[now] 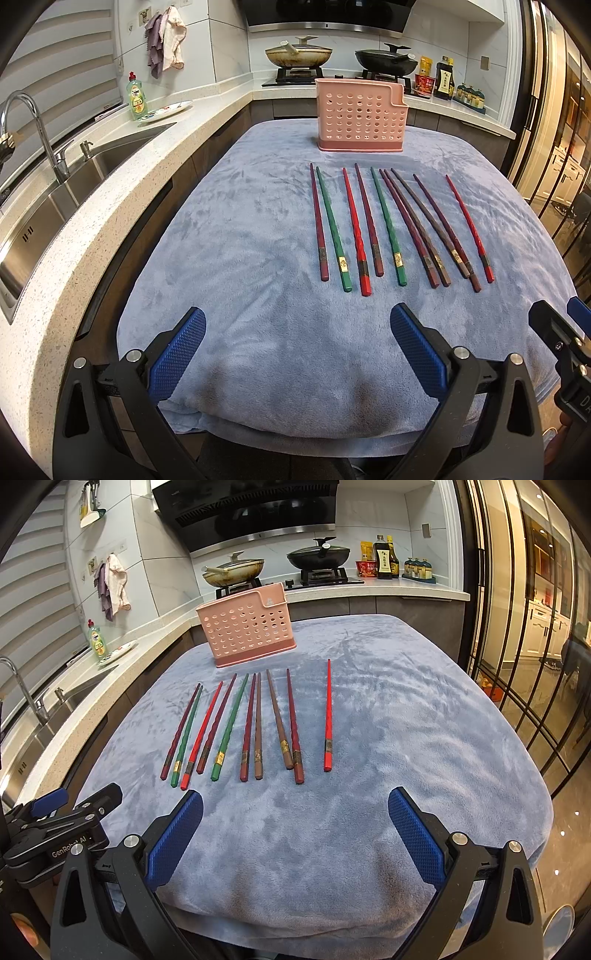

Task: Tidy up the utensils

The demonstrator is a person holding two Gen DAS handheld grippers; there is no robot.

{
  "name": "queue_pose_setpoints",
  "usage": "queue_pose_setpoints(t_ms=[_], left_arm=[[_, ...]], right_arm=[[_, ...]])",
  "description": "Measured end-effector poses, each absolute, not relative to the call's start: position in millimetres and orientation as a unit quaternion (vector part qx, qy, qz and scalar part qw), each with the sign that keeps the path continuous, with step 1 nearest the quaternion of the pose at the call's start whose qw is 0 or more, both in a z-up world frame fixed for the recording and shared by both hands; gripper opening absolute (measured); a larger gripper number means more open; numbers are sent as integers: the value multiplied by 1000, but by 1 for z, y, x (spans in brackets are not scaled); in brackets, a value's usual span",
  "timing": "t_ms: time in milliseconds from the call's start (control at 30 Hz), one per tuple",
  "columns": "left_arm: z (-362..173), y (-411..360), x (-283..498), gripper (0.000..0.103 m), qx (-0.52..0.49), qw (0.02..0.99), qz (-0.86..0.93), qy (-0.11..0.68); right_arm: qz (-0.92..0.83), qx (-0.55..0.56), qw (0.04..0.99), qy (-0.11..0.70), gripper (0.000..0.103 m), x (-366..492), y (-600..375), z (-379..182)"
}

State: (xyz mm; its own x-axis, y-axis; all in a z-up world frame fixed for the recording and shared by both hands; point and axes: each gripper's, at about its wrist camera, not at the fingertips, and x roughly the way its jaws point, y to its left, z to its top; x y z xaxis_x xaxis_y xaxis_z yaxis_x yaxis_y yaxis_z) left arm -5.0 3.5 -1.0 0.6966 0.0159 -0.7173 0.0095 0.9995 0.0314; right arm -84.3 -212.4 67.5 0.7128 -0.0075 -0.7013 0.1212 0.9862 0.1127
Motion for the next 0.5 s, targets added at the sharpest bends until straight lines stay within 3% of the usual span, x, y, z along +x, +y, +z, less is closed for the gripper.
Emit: queue_pose_setpoints(t_ms=[500], left_arm=[[-1, 3, -5, 95, 17, 921, 1, 389]], right_arm=[[-35, 75, 922, 378, 96, -84, -213, 68]])
